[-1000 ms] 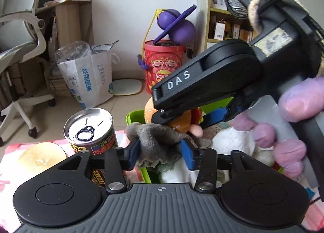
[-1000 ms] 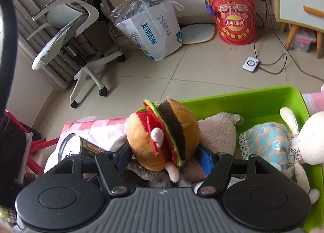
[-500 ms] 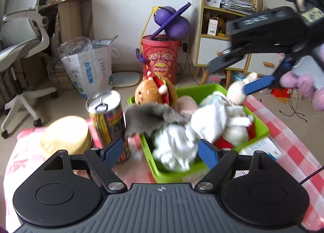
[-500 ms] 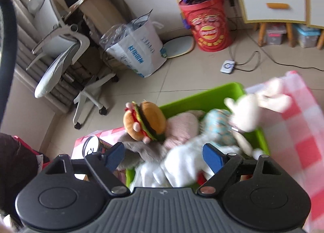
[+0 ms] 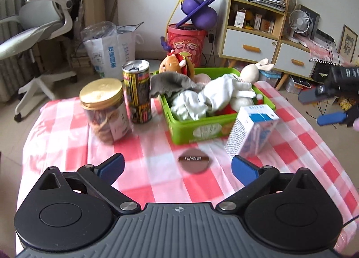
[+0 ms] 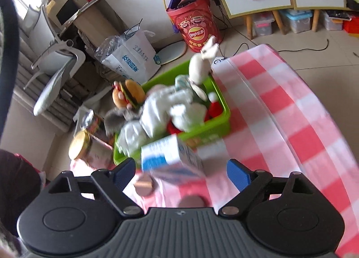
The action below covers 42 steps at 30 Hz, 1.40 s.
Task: Organize soft objects
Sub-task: 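Withdraw both tools from the tray toward the brown round pads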
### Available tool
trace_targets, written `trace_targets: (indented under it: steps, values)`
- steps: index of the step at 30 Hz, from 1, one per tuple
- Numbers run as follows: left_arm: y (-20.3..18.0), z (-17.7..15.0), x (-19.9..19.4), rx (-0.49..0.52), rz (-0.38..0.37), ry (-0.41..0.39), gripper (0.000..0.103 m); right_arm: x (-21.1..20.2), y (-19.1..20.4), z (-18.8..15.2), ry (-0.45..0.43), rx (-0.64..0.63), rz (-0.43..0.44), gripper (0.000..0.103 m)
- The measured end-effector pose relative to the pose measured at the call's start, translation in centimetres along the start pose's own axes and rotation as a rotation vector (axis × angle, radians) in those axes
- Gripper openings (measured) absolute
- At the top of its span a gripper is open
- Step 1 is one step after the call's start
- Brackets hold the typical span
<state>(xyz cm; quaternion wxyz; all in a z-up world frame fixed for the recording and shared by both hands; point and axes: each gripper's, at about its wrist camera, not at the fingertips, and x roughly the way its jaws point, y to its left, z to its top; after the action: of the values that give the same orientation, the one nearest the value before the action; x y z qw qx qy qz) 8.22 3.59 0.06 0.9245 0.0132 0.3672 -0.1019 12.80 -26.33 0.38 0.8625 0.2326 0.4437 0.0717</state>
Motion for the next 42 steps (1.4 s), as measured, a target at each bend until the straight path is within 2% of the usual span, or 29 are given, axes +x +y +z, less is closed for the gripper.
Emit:
trace_targets:
  steps: [2,9,11,13,17,32,42]
  values:
    - [-0.2,-0.8,-0.7,-0.004,0.001,0.009,0.098,-0.6,0.2,-1.6,-0.005,-0.034,-0.021,0.063]
    - [-0.2,-3.7,-0.9,-0.015,0.019,0.026,0.098,-0.7,0.0,-7.4,-0.052,-0.107,-0.004,0.067]
    - [-0.2,-4.3,-0.4,-0.002,0.024,0.049,0.098,0.0,0.3,-8.3,-0.03,-0.152,-0.044,0.067]
    - [-0.2,-4.9,0.0,0.017,0.028,0.063,0.098,0.3,0.9,-9.0,-0.024,-0.206,-0.047,0.067]
    - [-0.1,-5.5,0.9,0.018,0.02,0.087,0.098,0.7,1.4,-9.8,-0.036,-0.24,-0.039,0.07]
    - [0.3,-6.1,1.9,-0.02,0.002,0.099,0.098,3.0,2.1,-11.3,0.012,-0.273,-0.072,0.07]
    - [0.3,-6.2,2.9,-0.035,-0.01,0.111,0.098,3.3,2.4,-11.9,0.007,-0.304,-0.073,0.07]
